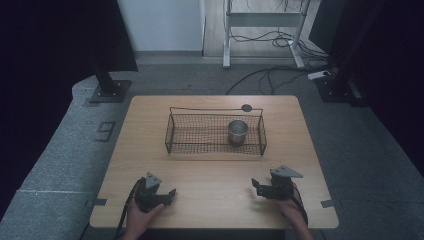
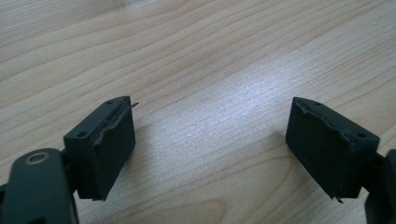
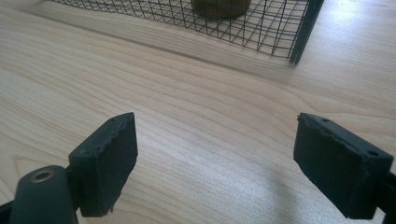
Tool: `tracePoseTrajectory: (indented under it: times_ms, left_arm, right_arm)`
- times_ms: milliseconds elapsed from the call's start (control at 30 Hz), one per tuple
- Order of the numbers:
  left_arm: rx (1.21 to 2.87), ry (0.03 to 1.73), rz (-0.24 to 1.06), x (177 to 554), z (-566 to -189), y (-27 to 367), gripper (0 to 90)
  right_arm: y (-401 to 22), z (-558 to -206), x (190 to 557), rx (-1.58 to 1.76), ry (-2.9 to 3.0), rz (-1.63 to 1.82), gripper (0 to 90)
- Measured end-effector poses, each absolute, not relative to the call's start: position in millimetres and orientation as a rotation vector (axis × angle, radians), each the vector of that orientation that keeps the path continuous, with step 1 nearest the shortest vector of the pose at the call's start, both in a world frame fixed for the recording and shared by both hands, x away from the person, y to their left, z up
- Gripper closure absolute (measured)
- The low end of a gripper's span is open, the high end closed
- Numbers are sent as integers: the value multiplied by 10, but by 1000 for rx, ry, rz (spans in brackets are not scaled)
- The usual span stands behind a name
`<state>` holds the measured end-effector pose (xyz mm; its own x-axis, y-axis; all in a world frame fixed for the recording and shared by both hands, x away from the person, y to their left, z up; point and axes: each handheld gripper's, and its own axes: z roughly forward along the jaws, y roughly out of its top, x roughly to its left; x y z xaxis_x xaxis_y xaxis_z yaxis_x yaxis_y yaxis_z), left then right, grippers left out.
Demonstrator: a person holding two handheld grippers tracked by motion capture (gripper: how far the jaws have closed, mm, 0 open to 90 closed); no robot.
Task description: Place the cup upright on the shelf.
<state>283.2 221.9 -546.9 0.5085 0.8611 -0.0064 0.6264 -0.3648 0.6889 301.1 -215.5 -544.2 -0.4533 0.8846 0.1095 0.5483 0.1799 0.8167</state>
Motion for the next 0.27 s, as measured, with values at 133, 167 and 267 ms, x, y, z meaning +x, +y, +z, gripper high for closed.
tracePoseTrajectory:
  times_ms: [133, 167, 267]
  left_arm:
    - [2115, 1211, 475, 2832, -5468, 2219, 157]
    - [2114, 1211, 475, 2831, -5468, 2219, 158]
    - [2115, 1211, 475, 2832, -5468, 2219, 158]
  right_arm:
    - [-2150, -5459, 3016, 1351, 2074, 1162, 136]
    - [-2155, -5462, 3020, 1351, 2072, 1160, 136]
    - [-2184, -5474, 3036, 1367, 2064, 1148, 136]
